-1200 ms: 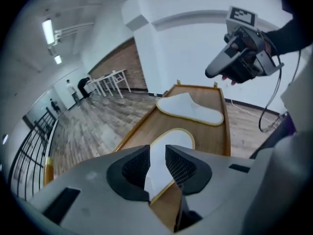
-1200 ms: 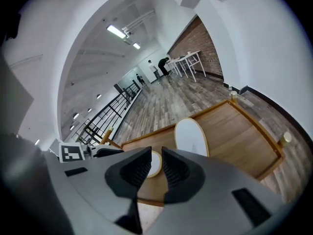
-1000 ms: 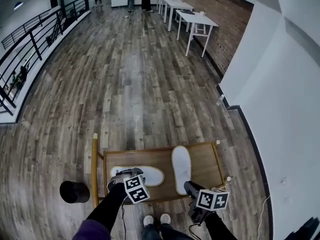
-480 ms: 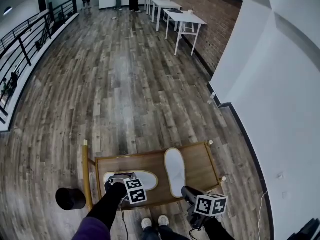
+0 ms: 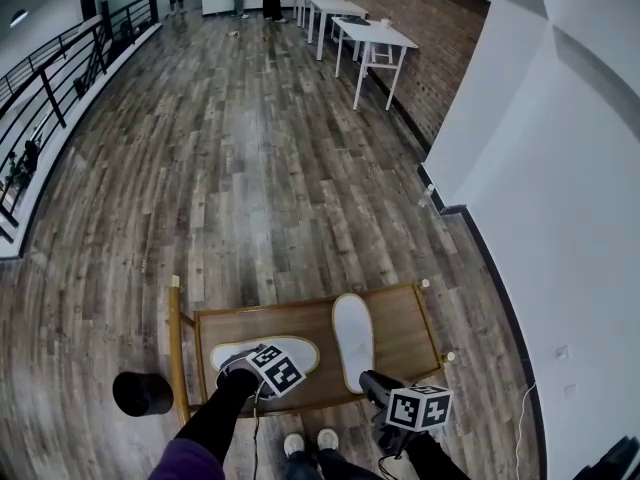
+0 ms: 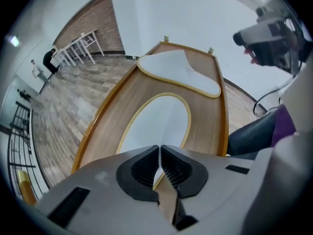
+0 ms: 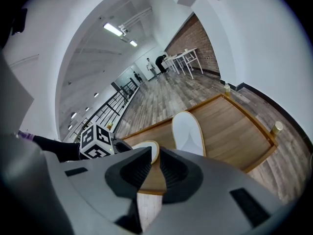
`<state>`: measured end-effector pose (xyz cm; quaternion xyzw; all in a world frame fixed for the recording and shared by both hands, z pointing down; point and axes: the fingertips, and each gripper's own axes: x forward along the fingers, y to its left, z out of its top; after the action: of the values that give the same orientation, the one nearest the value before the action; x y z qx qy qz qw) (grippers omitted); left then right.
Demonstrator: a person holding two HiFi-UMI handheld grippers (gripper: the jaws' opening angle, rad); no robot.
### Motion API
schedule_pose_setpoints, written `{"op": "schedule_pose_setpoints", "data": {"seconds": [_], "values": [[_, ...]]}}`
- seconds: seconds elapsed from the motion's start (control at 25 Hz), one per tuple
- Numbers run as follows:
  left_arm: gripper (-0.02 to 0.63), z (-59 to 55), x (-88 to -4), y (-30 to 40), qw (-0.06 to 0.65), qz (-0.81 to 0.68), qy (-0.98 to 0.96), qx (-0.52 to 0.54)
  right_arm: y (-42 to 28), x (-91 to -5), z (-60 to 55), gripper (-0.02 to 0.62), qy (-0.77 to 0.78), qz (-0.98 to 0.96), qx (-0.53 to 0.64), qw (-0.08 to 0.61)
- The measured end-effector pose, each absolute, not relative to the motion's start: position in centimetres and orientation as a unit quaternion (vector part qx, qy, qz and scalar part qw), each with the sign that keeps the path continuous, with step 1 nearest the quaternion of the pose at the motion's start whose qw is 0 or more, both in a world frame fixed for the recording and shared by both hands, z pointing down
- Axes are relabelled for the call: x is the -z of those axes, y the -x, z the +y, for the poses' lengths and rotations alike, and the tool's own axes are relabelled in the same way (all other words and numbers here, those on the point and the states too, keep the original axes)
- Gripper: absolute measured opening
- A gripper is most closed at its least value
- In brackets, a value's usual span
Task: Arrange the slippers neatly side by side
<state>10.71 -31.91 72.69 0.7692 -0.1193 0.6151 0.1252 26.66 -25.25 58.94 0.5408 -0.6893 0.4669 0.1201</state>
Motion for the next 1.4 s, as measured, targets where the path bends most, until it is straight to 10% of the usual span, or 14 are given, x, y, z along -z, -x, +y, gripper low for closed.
{"op": "schedule_pose_setpoints", "data": {"seconds": [0.6,1.4], "values": [[0.011,-34.2,-66.2,-12.2,0.485,-0.259,-0.749,-0.369,-25.2,-58.3,-25.4,0.046,-0.537,-0.695,-0.464,0.115],[0.011,-36.8,-69.8,-12.6,0.615,-0.389,-0.642,-0.24,-25.8,-58.7,-25.0,0.046,-0.536,-0.694,-0.466,0.12]]}}
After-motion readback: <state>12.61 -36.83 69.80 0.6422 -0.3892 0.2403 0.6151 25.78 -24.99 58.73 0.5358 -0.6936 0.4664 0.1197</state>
